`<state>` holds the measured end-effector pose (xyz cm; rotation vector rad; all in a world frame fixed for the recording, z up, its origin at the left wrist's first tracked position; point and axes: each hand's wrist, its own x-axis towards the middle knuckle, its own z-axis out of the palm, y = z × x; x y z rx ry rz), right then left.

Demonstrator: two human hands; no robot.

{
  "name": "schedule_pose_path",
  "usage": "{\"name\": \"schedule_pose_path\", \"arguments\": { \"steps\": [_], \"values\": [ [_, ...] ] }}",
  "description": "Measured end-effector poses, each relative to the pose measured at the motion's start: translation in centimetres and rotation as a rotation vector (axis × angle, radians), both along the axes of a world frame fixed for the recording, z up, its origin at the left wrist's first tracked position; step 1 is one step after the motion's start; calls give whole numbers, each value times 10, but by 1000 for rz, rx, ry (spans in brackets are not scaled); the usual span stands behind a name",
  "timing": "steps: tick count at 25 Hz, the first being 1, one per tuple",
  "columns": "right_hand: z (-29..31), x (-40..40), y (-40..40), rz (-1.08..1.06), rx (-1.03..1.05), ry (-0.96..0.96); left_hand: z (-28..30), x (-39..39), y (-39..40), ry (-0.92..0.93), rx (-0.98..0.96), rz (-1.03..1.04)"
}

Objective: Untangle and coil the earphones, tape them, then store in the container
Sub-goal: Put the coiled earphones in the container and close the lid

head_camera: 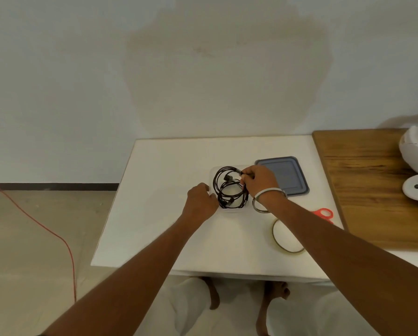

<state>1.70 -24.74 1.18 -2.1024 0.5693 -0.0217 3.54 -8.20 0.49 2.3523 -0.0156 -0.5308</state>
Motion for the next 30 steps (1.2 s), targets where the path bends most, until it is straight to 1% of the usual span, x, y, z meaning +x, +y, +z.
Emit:
{"name": "schedule_pose_path", "arguments": {
  "steps": [4,6,9,12,15,17,19,21,23,24,26,28,30],
  "values": [
    [-6,5,11,-25,-56,46,3,1,5,-7,-13,12],
    [-7,5,16,16,-125,78,2,3,8,-24,-26,19],
    [-6,5,20,149,-362,155,-1,5,10,-31,-27,17],
    [-3,0,19,281,-521,206,-2,6,11,-47,-30,17],
    [-1,-8,15,380,-696,165,-3,7,12,-59,-31,27],
    [-2,-10,9,446,-832,82,-4,8,14,-63,-34,35],
    [-4,-7,-5,375,-792,-17,-5,8,18,-83,-19,40],
    [-4,-8,-22,227,-698,-61,-7,9,22,-131,18,33],
    [-4,-13,-42,105,-604,-14,-9,11,24,-200,56,-5],
    [-6,-16,-50,79,-567,38,-11,12,24,-231,73,-31],
    [-10,-23,-60,136,-569,163,-13,13,25,-266,103,-66],
    [-15,-30,-60,220,-640,278,-15,13,24,-286,125,-74],
    [-21,-36,-53,255,-733,322,-16,12,23,-305,157,-93]
  ]
}}
